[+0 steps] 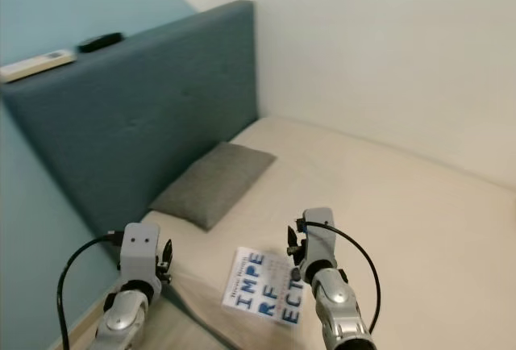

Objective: Clean up the room

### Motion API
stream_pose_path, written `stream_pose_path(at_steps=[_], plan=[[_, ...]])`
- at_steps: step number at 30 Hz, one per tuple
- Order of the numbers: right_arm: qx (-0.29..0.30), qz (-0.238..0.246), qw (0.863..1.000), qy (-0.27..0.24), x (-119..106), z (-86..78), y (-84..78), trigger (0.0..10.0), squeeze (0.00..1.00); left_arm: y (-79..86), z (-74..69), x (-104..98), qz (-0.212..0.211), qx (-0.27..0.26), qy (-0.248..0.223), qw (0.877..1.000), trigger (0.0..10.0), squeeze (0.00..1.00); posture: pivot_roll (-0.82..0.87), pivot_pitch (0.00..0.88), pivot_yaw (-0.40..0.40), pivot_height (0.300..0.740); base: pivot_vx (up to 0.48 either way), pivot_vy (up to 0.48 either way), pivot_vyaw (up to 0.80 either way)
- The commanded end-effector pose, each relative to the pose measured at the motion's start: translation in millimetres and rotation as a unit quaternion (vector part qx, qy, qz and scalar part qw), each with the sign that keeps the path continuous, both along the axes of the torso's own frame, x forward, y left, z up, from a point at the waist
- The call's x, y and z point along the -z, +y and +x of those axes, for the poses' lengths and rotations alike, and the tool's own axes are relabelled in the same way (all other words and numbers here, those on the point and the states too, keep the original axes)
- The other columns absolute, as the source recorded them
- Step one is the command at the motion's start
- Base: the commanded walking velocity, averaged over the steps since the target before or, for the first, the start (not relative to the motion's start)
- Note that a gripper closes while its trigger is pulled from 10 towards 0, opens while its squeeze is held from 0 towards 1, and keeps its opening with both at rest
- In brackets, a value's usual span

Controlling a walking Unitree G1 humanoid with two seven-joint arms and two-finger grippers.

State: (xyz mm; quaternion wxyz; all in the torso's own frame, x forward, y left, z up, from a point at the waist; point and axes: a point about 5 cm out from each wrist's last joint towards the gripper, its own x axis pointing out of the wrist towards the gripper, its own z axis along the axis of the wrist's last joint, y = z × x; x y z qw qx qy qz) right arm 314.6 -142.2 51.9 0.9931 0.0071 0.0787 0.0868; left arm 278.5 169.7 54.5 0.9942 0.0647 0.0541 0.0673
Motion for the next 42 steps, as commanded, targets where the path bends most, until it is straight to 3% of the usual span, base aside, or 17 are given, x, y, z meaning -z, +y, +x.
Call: stream_pose_path(at_steps=[1, 25, 32, 42], plan=[[0.000, 0.007, 1.000, 0.016, 6.7, -3.9, 4.3, 10.0, 0.00, 4.8, -3.0, 4.5, 0.007, -0.007, 0.009, 1.000, 10.0, 0.00, -0.01, 0.092, -0.008, 0.740, 0.000, 0.000, -0.80], [-0.015, 0.006, 1.000, 0.026, 9.7, -6.1, 5.9, 10.0, 0.00, 7.9, -3.7, 5.8, 0.016, -0.018, 0.008, 1.000, 10.0, 0.00, -0.02, 0.085, -0.005, 0.740, 0.000, 0.000, -0.77], [-0.052, 0.015, 0.998, 0.031, 10.7, -8.3, 13.8, 10.0, 0.00, 15.8, -10.0, 13.7, 0.007, -0.039, 0.025, 0.999, 10.0, 0.00, -0.02, 0.081, -0.003, 0.740, 0.000, 0.000, 0.00], [-0.074, -0.017, 0.997, 0.022, 10.7, -10.1, 17.0, 10.0, 0.00, 21.8, -12.8, 13.9, -0.006, -0.059, 0.019, 0.998, 10.0, 0.00, -0.02, 0.072, -0.003, 0.740, 0.000, 0.000, 0.24]])
